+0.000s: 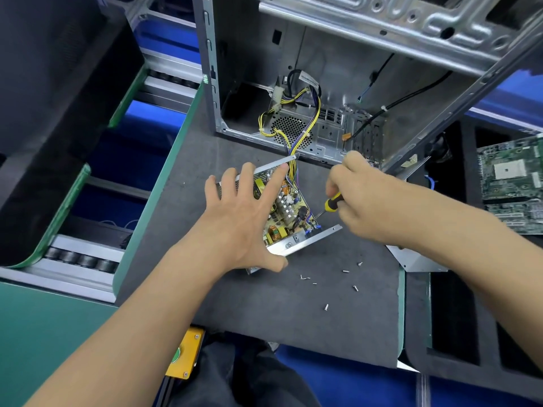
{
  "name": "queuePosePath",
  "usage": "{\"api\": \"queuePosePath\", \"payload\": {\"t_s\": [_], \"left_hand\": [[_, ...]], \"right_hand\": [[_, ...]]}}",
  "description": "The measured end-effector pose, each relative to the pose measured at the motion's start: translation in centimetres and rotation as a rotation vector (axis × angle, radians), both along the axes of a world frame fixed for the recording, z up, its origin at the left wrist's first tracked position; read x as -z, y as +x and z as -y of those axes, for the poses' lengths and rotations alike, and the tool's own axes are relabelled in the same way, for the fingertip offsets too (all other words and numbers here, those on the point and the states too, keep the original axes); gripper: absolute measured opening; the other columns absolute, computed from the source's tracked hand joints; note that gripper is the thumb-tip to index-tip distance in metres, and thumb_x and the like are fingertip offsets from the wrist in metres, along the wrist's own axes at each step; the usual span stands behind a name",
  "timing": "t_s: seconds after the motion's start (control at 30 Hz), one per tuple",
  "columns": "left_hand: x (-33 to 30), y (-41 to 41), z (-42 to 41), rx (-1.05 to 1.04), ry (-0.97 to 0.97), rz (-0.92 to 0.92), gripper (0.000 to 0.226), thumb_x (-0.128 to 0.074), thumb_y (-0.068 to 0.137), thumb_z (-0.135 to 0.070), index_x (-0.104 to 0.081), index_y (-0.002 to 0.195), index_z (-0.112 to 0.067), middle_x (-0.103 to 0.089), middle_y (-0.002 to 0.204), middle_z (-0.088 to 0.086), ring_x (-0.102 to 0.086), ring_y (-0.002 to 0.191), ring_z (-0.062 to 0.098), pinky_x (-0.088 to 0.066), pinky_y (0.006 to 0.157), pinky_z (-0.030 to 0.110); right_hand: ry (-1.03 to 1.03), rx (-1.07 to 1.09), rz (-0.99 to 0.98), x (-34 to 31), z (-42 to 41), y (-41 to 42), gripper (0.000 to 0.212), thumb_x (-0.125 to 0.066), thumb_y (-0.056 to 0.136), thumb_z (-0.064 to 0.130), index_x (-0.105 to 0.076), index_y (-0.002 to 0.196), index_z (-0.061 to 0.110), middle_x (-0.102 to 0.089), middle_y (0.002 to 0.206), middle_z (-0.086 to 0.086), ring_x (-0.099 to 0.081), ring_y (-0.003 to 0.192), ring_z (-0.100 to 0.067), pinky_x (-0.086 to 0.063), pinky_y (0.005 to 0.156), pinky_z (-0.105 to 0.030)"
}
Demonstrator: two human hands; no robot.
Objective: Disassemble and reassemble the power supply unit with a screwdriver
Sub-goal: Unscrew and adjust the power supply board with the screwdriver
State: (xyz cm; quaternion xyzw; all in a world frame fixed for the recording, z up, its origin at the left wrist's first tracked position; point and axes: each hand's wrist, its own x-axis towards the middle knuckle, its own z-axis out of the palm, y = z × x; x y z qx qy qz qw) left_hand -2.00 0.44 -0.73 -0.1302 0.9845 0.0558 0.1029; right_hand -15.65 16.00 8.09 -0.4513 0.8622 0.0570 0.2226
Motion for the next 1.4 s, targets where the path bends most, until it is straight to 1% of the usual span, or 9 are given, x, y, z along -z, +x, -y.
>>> {"api": "queuePosePath", "payload": {"t_s": [0.1, 0.23, 0.4, 0.63, 0.8, 1.1, 1.17, 1.27, 1.4], "left_hand": [[0.1, 0.0, 0.0, 0.001, -0.007, -0.003, 0.151, -0.053, 0.040, -0.093, 0.033, 0.146, -0.030, -0.008, 0.147, 0.015, -0.020, 0.133, 0.043, -0.021, 0.111, 0.061], [0.1, -0.1, -0.2, 0.000, -0.018, -0.005, 0.151, -0.055, 0.040, -0.092, 0.031, 0.147, -0.030, -0.010, 0.147, 0.015, -0.021, 0.132, 0.043, -0.022, 0.111, 0.060], [-0.1, 0.0, -0.1, 0.004, -0.022, 0.009, 0.151, -0.056, 0.042, -0.093, 0.031, 0.147, -0.030, -0.008, 0.147, 0.015, -0.020, 0.133, 0.043, -0.022, 0.111, 0.060], [-0.1, -0.1, -0.2, 0.005, -0.029, 0.017, 0.150, -0.056, 0.042, -0.093, 0.031, 0.147, -0.030, -0.007, 0.147, 0.016, -0.020, 0.133, 0.044, -0.022, 0.111, 0.060], [0.1, -0.1, 0.0, 0.008, -0.030, 0.019, 0.150, -0.054, 0.043, -0.094, 0.034, 0.145, -0.030, -0.005, 0.149, 0.015, -0.018, 0.134, 0.044, -0.022, 0.111, 0.060], [0.3, -0.2, 0.0, 0.006, -0.010, -0.002, 0.149, -0.053, 0.039, -0.093, 0.031, 0.147, -0.032, -0.007, 0.147, 0.016, -0.019, 0.133, 0.045, -0.023, 0.110, 0.061], [0.3, -0.1, 0.0, 0.000, -0.007, -0.005, 0.149, -0.053, 0.038, -0.092, 0.029, 0.148, -0.032, -0.008, 0.147, 0.016, -0.020, 0.133, 0.044, -0.022, 0.110, 0.061], [0.4, -0.1, 0.0, -0.001, -0.002, -0.006, 0.150, -0.053, 0.038, -0.092, 0.029, 0.148, -0.033, -0.007, 0.146, 0.016, -0.019, 0.133, 0.045, -0.022, 0.110, 0.061], [0.5, -0.1, 0.1, -0.004, 0.000, -0.007, 0.149, -0.049, 0.036, -0.092, 0.029, 0.148, -0.033, -0.008, 0.146, 0.015, -0.020, 0.133, 0.045, -0.022, 0.110, 0.061]], "right_hand": [[-0.018, -0.033, -0.117, 0.4, 0.0, 0.4, 0.008, -0.052, 0.099, 0.021, -0.052, 0.107, 0.019, -0.043, 0.106, -0.003, -0.061, 0.082, -0.032, -0.051, 0.072, -0.040], [0.054, -0.055, -0.405, 0.4, 0.2, 0.5, 0.043, -0.033, 0.099, 0.058, -0.043, 0.095, 0.017, -0.059, 0.093, -0.007, -0.064, 0.090, -0.035, -0.041, 0.063, -0.036], [0.059, -0.002, -0.106, 0.0, 0.0, -0.3, 0.016, -0.048, 0.099, 0.019, -0.053, 0.114, 0.014, -0.040, 0.110, -0.005, -0.057, 0.086, -0.029, -0.050, 0.081, -0.041], [-0.049, -0.028, -0.420, 0.8, 0.1, 1.5, 0.052, -0.017, 0.091, 0.064, -0.040, 0.095, 0.018, -0.060, 0.086, -0.012, -0.064, 0.078, -0.037, -0.031, 0.053, -0.034], [-0.187, -0.023, -0.017, 0.5, -0.2, 0.6, 0.010, -0.054, 0.093, 0.015, -0.050, 0.100, 0.020, -0.040, 0.104, -0.002, -0.057, 0.076, -0.028, -0.046, 0.073, -0.039], [0.012, -0.066, -0.486, 0.4, 0.7, 1.6, 0.043, -0.034, 0.100, 0.056, -0.041, 0.078, 0.019, -0.050, 0.065, -0.004, -0.067, 0.083, -0.036, -0.033, 0.058, -0.032], [0.000, 0.005, -0.413, 0.4, 0.5, 1.3, 0.046, -0.036, 0.096, 0.062, -0.045, 0.084, 0.019, -0.053, 0.073, -0.008, -0.065, 0.086, -0.036, -0.038, 0.062, -0.032], [-0.077, -0.012, -0.093, 0.5, 0.1, 0.9, 0.019, -0.055, 0.095, 0.030, -0.045, 0.105, 0.019, -0.047, 0.106, -0.007, -0.054, 0.093, -0.033, -0.048, 0.080, -0.043], [-0.045, -0.067, -0.168, 0.6, 0.0, 0.5, 0.015, -0.058, 0.093, 0.008, -0.056, 0.106, 0.016, -0.049, 0.105, -0.004, -0.059, 0.090, -0.031, -0.051, 0.079, -0.043]]}}
